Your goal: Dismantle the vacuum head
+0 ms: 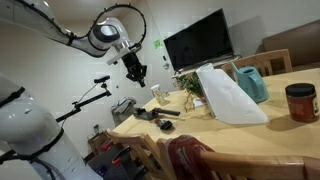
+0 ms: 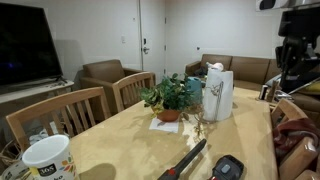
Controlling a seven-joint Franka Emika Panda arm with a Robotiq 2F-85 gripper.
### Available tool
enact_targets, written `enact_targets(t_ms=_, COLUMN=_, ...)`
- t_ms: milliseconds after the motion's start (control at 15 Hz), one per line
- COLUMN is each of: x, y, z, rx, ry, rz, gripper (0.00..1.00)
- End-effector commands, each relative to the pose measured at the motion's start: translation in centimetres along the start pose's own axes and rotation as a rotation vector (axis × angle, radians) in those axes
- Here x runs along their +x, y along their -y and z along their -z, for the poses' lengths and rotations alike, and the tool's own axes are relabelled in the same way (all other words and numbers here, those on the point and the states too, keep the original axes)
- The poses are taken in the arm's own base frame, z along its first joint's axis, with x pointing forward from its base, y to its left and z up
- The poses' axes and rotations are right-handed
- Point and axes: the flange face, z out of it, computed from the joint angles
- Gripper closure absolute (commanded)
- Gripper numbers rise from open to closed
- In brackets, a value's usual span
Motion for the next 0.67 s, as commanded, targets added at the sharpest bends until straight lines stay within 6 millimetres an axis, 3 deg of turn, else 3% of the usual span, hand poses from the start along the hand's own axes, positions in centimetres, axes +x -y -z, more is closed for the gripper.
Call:
enact_targets(t_ms=0, x=0.0, y=-0.1, z=0.0, rx=0.001, ry=0.000, rz=-0.002, gripper=0.99)
enact_targets(t_ms=267, x=0.0, y=-0.1, z=0.0, rx=0.002, ry=0.000, rz=-0.003, gripper=1.00)
enact_targets(t_ms=600, x=2.6, y=1.7, z=0.5, rx=-0.047, ry=-0.055, rz=0.198, gripper=1.00)
